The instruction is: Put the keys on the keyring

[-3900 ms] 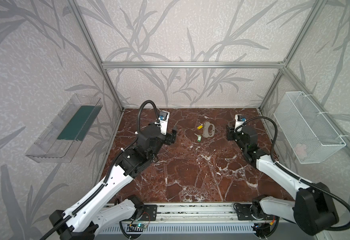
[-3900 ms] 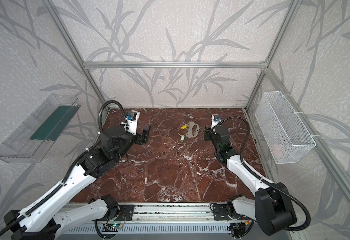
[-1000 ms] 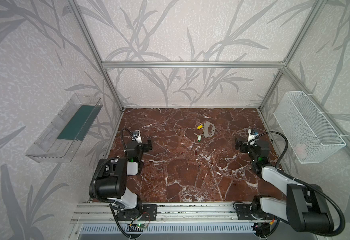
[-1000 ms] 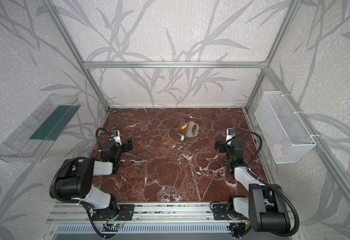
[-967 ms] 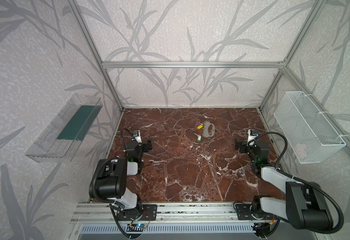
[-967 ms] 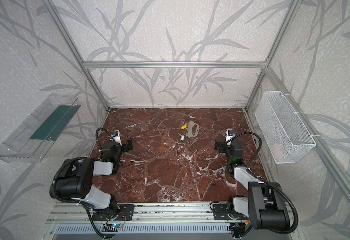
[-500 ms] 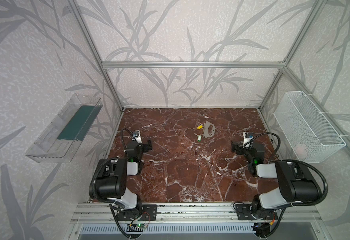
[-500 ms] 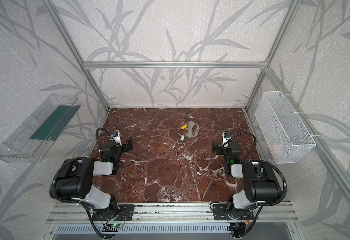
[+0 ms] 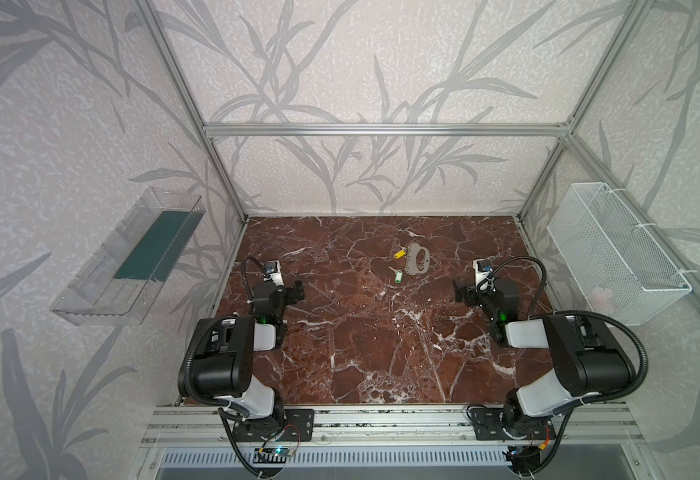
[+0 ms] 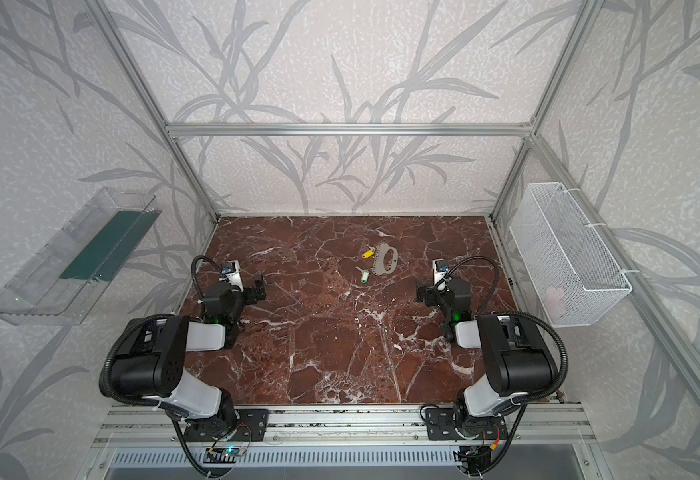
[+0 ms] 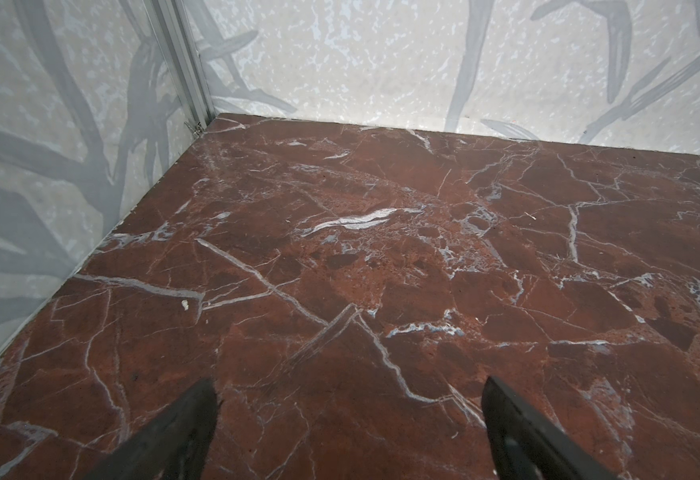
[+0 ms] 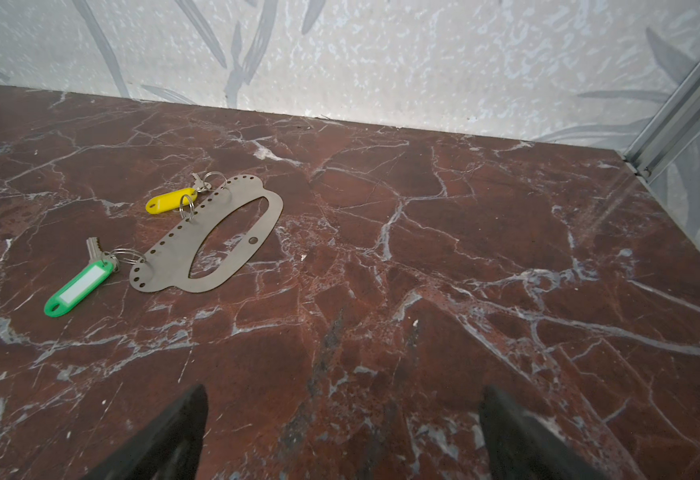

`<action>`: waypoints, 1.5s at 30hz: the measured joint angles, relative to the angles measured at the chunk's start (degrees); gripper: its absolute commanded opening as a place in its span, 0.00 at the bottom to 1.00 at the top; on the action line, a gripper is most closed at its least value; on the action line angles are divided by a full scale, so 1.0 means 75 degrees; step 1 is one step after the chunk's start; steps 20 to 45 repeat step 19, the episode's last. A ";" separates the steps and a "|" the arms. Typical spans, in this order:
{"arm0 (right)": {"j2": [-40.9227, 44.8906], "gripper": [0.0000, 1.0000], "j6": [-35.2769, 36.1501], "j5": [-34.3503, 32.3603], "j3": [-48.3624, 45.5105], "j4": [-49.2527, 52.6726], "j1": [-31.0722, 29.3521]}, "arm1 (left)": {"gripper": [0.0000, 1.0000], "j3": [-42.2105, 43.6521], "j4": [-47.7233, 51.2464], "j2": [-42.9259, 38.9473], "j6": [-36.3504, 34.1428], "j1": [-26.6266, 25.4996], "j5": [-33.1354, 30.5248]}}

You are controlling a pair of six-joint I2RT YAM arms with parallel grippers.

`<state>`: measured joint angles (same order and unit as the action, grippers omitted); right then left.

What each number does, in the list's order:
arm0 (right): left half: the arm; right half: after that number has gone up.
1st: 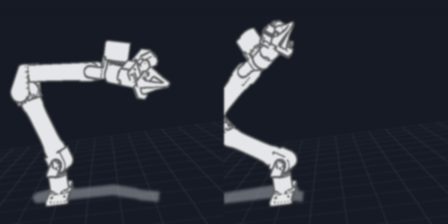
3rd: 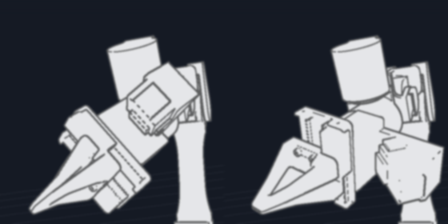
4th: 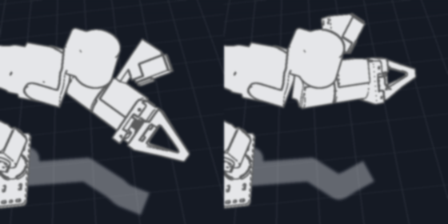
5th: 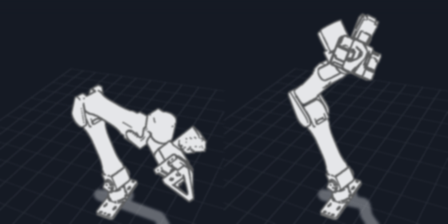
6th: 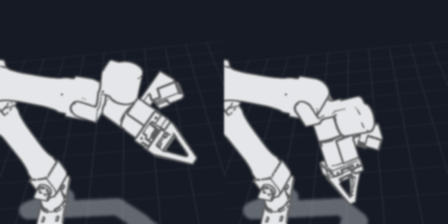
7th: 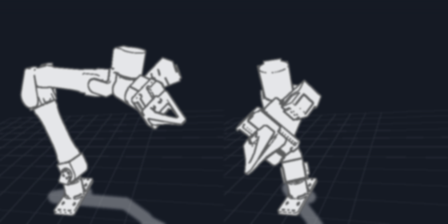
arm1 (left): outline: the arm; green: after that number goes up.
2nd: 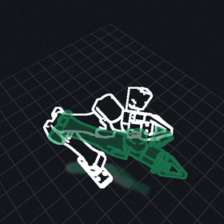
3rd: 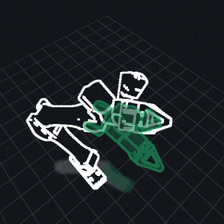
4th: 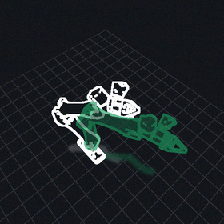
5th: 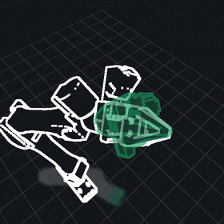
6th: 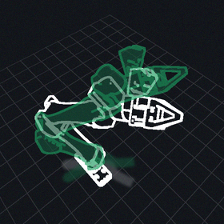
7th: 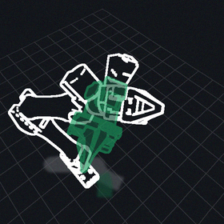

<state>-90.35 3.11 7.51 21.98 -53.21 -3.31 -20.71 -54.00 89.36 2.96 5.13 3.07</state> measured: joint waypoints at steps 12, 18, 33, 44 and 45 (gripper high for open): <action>-0.0009 0.99 0.0015 0.0003 -0.0003 -0.0076 0.0000 | 0.99 0.0000 0.0000 0.0000 0.0000 -0.0006 0.0000; -0.0009 0.99 0.0020 0.0000 -0.0003 -0.0073 0.0000 | 0.99 0.0000 0.0000 0.0000 0.0000 -0.0006 0.0000; -0.0009 0.99 0.0023 0.0003 -0.0003 -0.0076 0.0000 | 0.99 0.0000 0.0000 0.0000 0.0000 -0.0006 0.0000; -0.0009 0.99 0.0023 0.0003 -0.0003 -0.0076 0.0000 | 0.99 0.0000 0.0000 0.0000 0.0000 -0.0006 0.0000; -0.0009 0.99 0.0023 0.0003 -0.0003 -0.0076 0.0000 | 0.99 0.0000 0.0000 0.0000 0.0000 -0.0006 0.0000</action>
